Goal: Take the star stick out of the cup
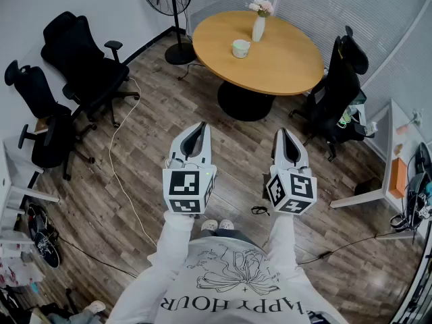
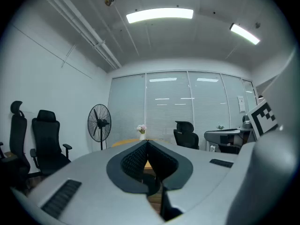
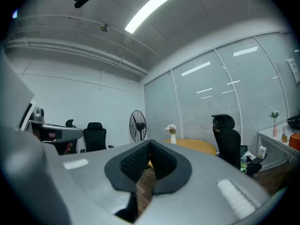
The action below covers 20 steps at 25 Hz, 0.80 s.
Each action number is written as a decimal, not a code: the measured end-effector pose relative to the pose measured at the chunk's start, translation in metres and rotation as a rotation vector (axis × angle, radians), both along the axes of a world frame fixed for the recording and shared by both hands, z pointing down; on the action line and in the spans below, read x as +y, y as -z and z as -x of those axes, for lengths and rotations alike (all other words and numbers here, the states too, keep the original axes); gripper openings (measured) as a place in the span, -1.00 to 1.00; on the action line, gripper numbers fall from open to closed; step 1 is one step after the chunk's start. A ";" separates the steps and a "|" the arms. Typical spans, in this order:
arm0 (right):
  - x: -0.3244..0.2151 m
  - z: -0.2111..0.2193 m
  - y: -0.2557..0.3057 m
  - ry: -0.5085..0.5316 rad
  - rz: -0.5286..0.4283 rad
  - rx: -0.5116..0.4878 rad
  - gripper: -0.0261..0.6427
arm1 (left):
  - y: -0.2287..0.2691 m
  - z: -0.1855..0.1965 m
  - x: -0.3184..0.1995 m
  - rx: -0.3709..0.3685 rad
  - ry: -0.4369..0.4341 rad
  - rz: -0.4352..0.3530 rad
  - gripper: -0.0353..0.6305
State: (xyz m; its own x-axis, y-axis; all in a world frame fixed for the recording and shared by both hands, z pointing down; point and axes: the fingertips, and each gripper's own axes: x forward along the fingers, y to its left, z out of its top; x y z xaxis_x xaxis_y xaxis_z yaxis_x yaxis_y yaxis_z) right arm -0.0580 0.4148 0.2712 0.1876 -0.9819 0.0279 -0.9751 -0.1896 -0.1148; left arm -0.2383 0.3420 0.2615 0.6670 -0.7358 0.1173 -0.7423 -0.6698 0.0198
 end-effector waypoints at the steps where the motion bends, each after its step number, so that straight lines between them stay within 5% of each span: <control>1: -0.001 0.000 0.000 -0.001 0.000 0.001 -0.89 | 0.000 0.000 -0.001 -0.001 -0.001 0.000 -0.88; 20: -0.009 -0.025 -0.005 -0.003 -0.016 0.007 -0.89 | -0.008 -0.022 -0.009 -0.002 0.019 0.004 -0.88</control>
State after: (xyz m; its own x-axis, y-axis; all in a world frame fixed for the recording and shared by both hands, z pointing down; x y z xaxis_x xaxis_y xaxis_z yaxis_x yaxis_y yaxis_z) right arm -0.0327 0.4053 0.2765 0.1911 -0.9815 0.0105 -0.9753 -0.1911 -0.1109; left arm -0.2165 0.3328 0.2696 0.6527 -0.7478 0.1213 -0.7549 -0.6555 0.0209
